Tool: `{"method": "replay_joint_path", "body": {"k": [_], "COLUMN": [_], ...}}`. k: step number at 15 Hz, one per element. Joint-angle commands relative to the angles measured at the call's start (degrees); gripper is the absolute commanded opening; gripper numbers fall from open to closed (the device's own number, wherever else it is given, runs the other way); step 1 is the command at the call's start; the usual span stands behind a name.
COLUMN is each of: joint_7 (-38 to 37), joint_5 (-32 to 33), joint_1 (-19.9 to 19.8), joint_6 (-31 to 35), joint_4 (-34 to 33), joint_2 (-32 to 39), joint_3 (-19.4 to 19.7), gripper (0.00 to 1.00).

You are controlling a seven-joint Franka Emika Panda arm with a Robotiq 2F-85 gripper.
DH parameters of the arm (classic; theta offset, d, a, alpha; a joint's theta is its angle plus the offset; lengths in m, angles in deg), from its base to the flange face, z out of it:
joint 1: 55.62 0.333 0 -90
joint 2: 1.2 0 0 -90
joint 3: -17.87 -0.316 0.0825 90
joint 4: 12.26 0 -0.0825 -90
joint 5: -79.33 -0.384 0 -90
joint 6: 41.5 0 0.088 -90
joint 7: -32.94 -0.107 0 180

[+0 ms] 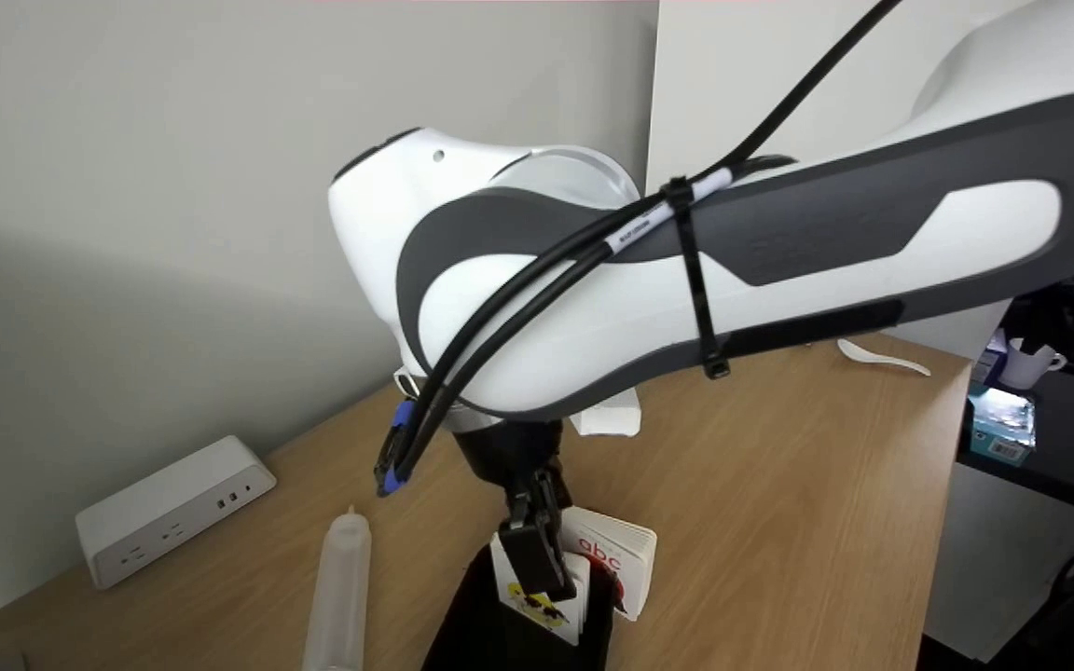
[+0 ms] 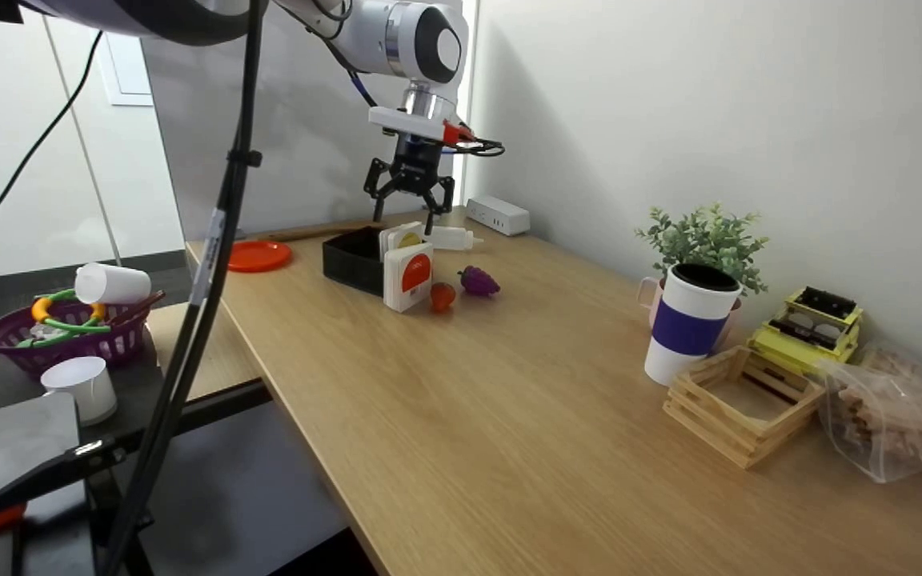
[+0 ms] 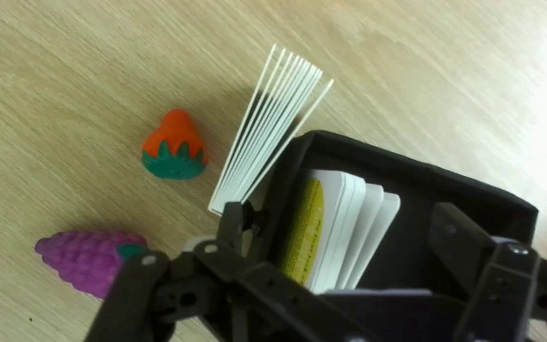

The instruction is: Take the books out of the bookcase and put them upright on the table

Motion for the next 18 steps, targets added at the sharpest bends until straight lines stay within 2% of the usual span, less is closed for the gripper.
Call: {"method": "replay_joint_path", "body": {"k": [1,5,6,7,16,18], "joint_7": [-7.43,-16.13,-17.73,-19.07,-23.64,-24.18], "joint_5": [-3.04,-4.01,-3.86,-3.77,-3.22,-2.77], "joint_1": [-0.29,0.14,0.18,0.19,0.25,0.72], "joint_6": [-0.32,0.36,0.28,0.13,-0.80,-1.25], "joint_4": [-4.34,-5.46,-5.79,-5.95,-6.56,-6.39], "joint_2": [2.76,3.82,4.10,4.28,4.95,4.43], "joint_3": [-0.44,0.27,0.34,0.30,0.08,0.36], "gripper": [1.00,1.00,0.75,0.74,0.09,0.00]}}
